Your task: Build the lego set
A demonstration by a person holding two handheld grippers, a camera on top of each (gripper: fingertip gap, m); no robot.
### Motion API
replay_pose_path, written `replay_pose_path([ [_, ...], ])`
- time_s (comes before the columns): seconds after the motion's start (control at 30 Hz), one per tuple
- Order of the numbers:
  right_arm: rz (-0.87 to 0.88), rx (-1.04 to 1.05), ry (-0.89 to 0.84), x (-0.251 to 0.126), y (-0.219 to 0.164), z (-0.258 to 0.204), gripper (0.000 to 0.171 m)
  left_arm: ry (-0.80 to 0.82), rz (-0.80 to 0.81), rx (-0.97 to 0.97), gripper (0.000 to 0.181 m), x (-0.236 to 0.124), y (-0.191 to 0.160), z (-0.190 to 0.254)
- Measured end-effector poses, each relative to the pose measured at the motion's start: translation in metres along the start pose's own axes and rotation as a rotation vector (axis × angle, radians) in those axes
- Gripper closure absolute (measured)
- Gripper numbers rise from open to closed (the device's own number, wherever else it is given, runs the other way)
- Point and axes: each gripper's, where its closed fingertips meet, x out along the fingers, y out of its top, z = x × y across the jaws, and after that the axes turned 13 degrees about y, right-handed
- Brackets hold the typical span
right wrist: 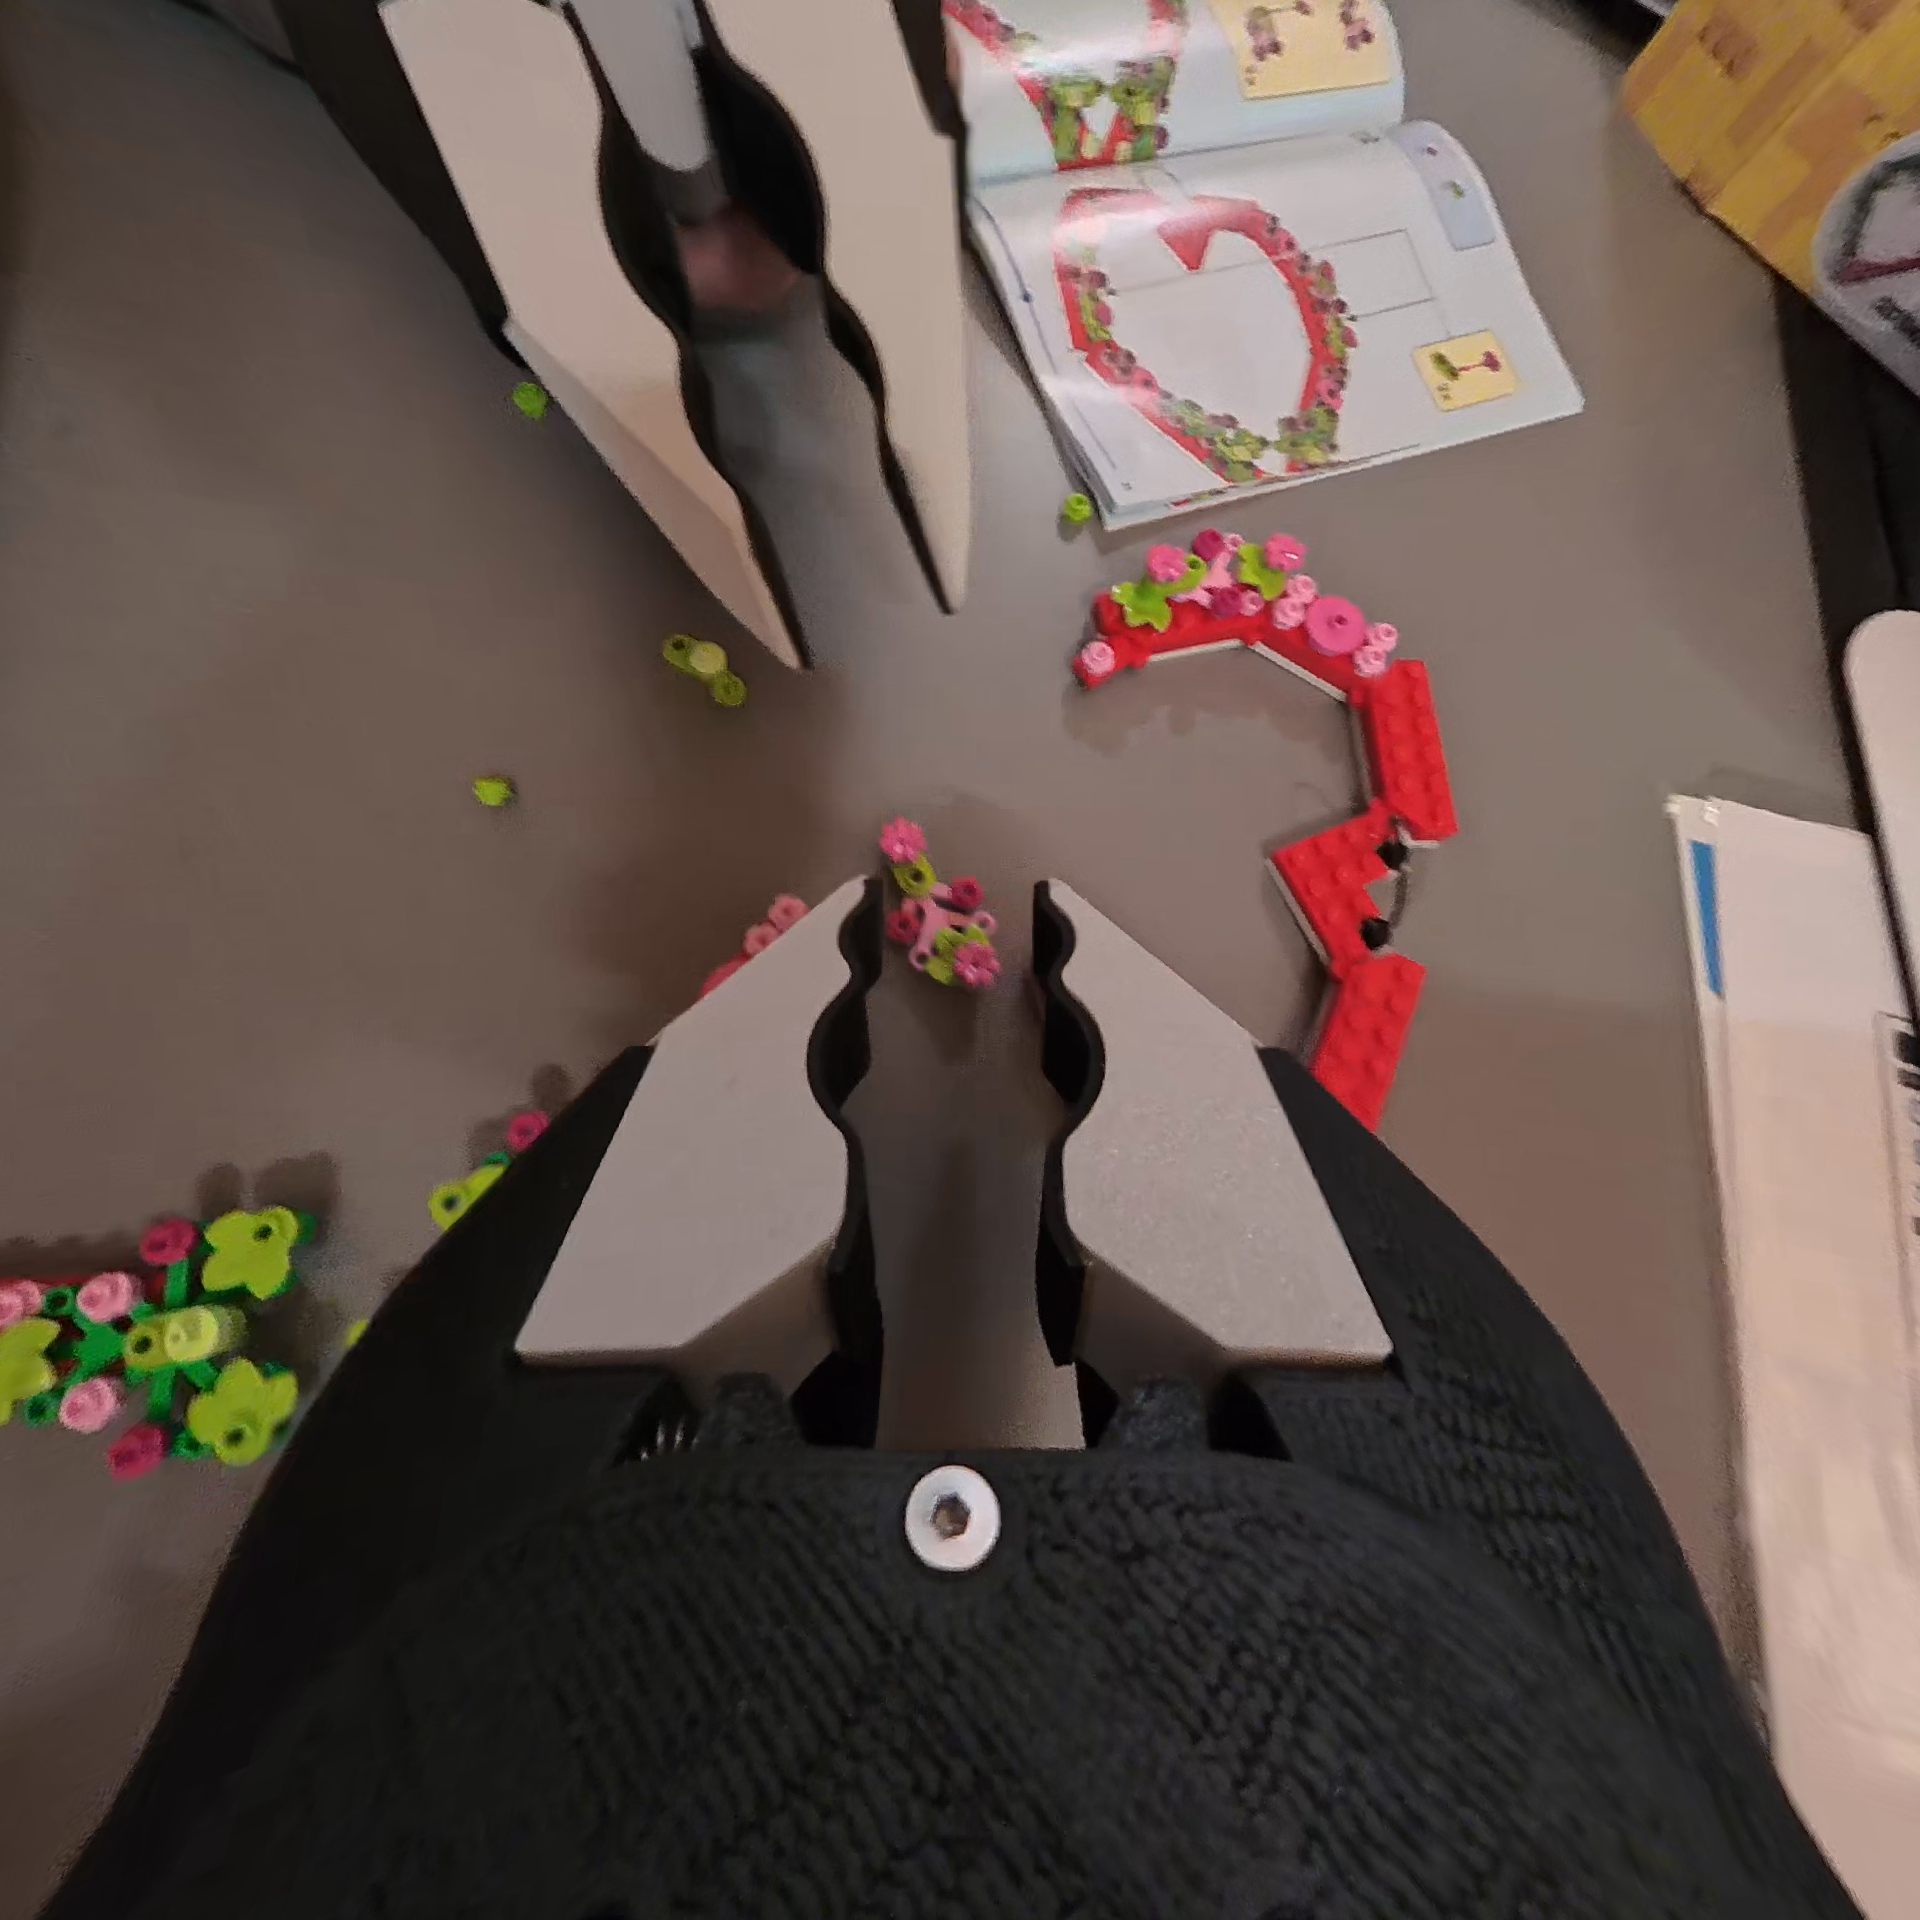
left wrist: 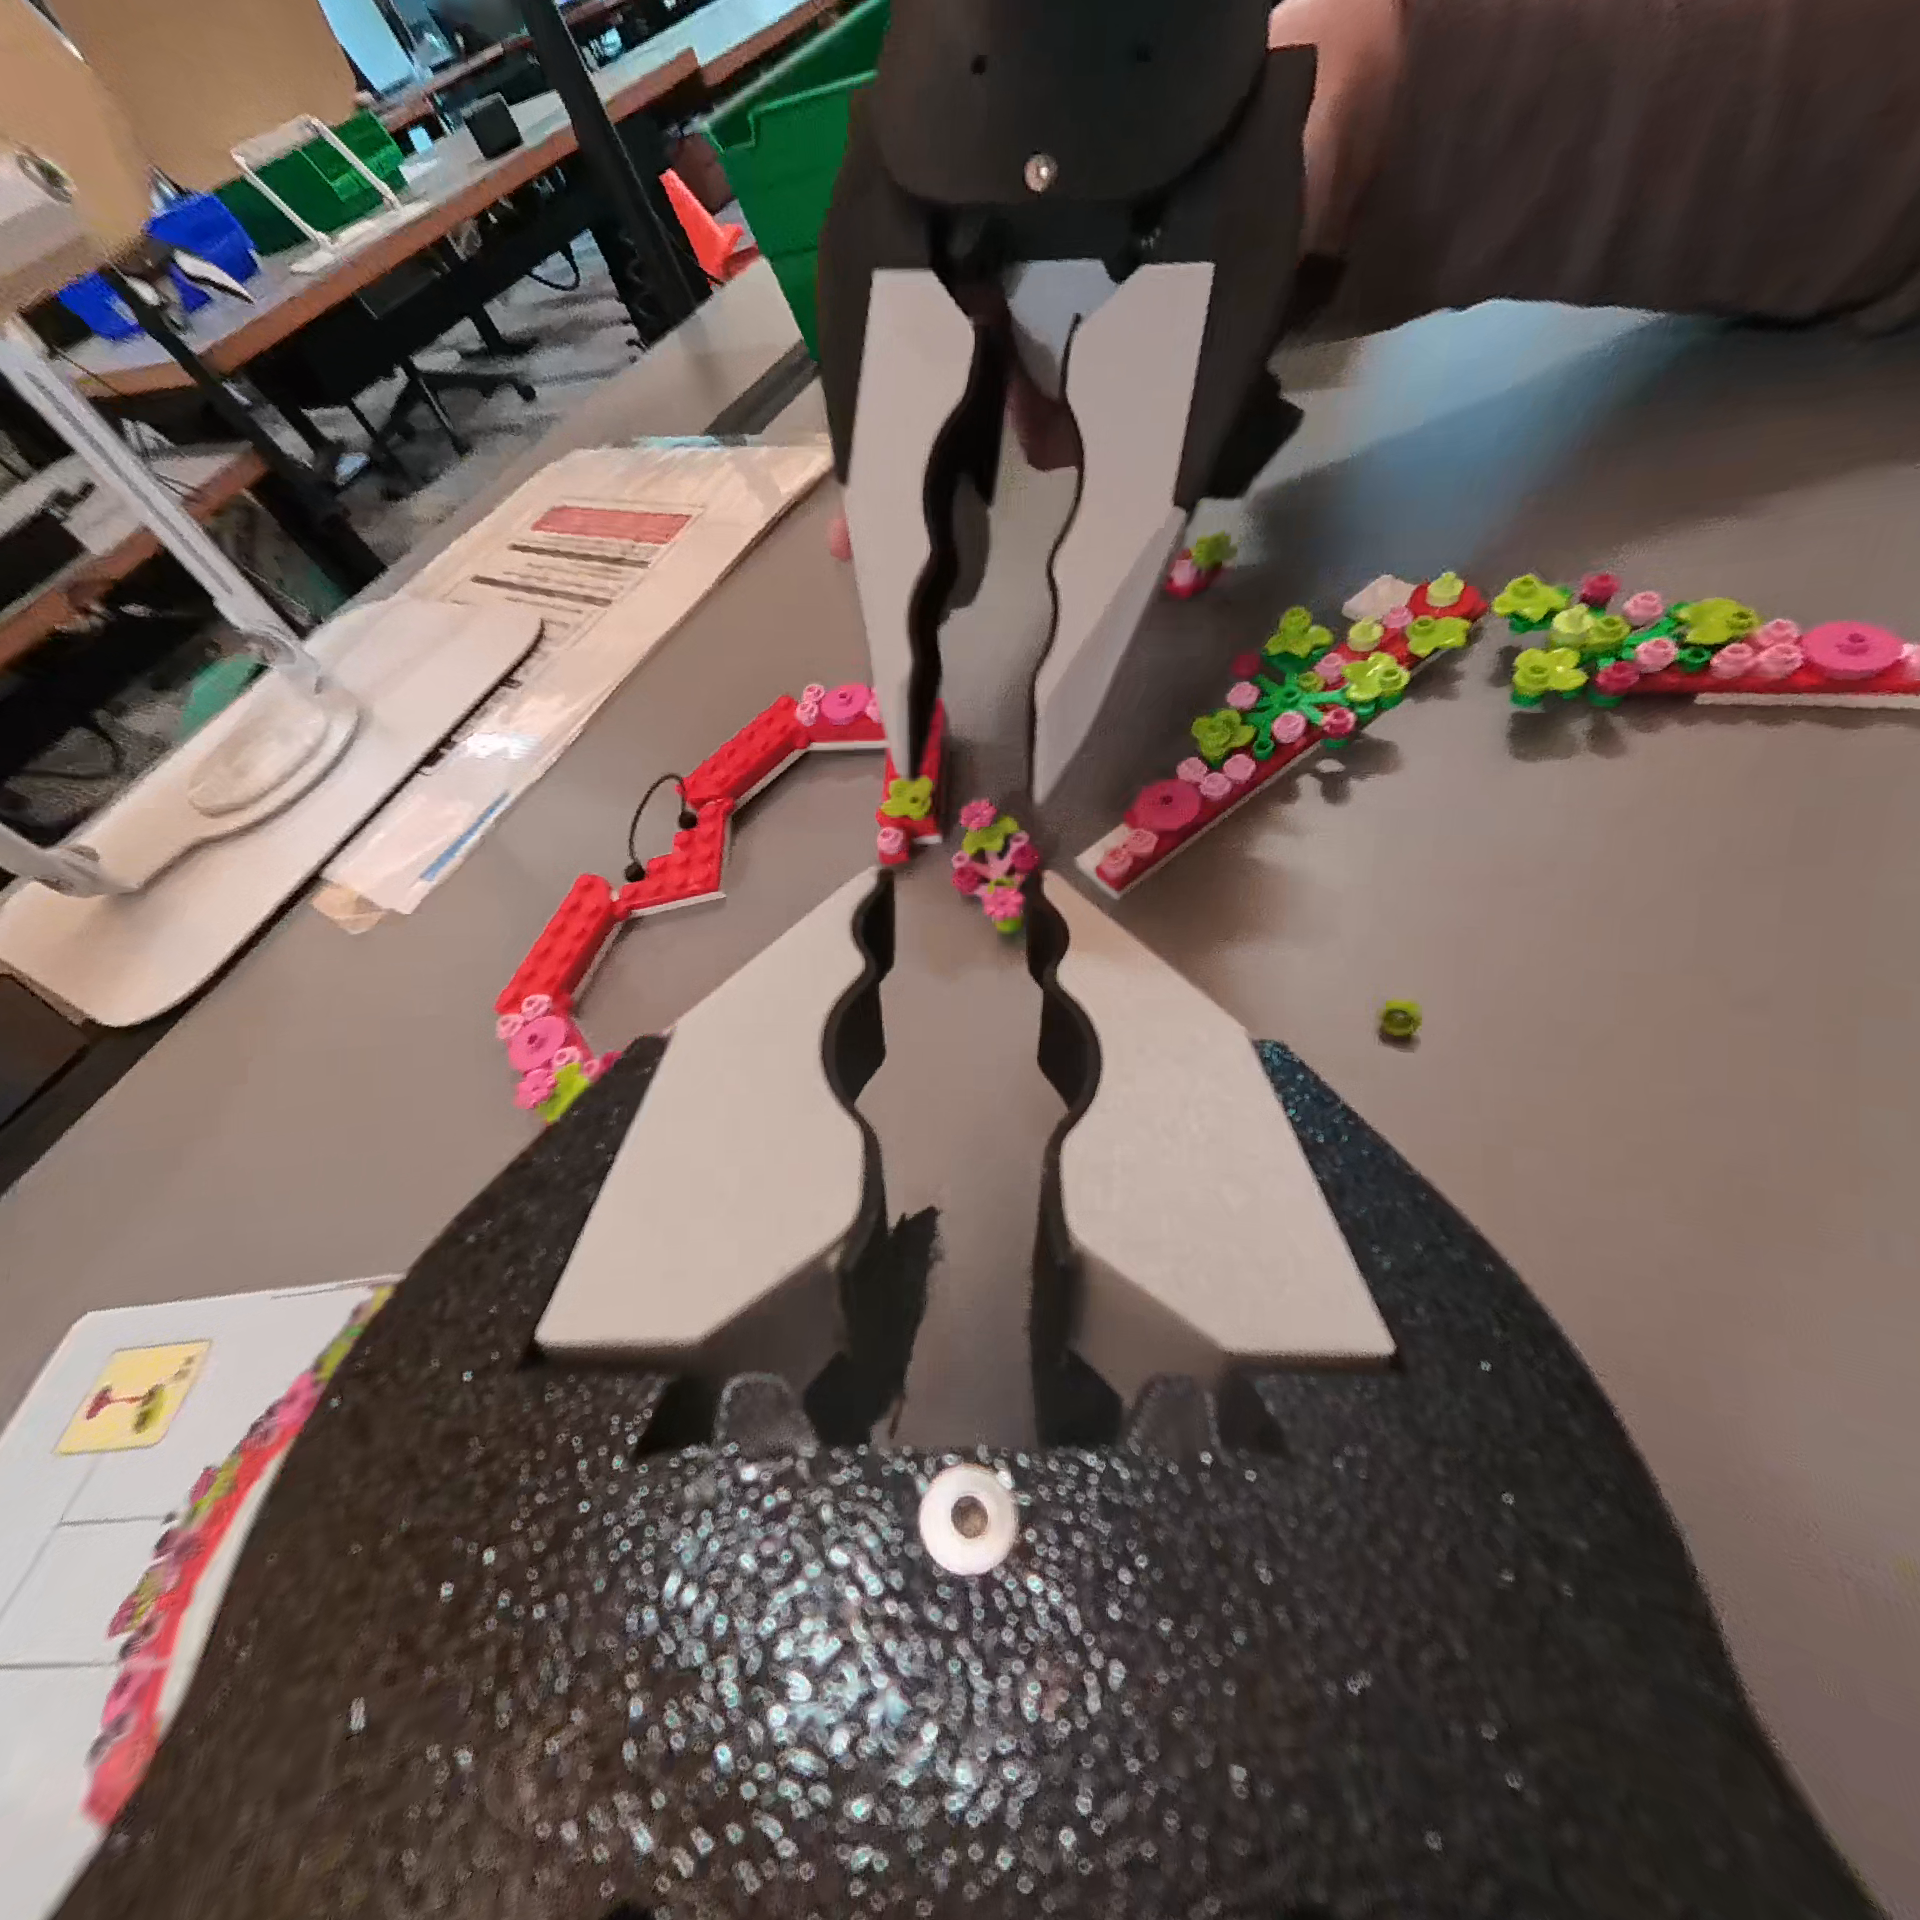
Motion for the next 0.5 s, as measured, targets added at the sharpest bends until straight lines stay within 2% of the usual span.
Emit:
replay_pose_path([
  [0.13, -0.025, -0.034, -0.073, -0.021, -0.016, 0.016, 0.143, -0.070, -0.092, -0.033, 0.146, 0.010, -0.005, 0.012],
  [0.3, -0.057, -0.119, -0.108, -0.031, -0.034, 0.024, 0.136, -0.081, -0.227, -0.052, 0.150, 0.022, -0.025, 0.016],
  [0.4, -0.078, -0.144, -0.087, -0.030, -0.039, 0.023, 0.132, -0.108, -0.245, -0.080, 0.153, 0.026, -0.024, 0.017],
  [0.5, -0.027, -0.119, -0.078, -0.032, -0.036, 0.028, 0.131, -0.133, -0.275, -0.087, 0.154, 0.032, -0.025, 0.020],
])
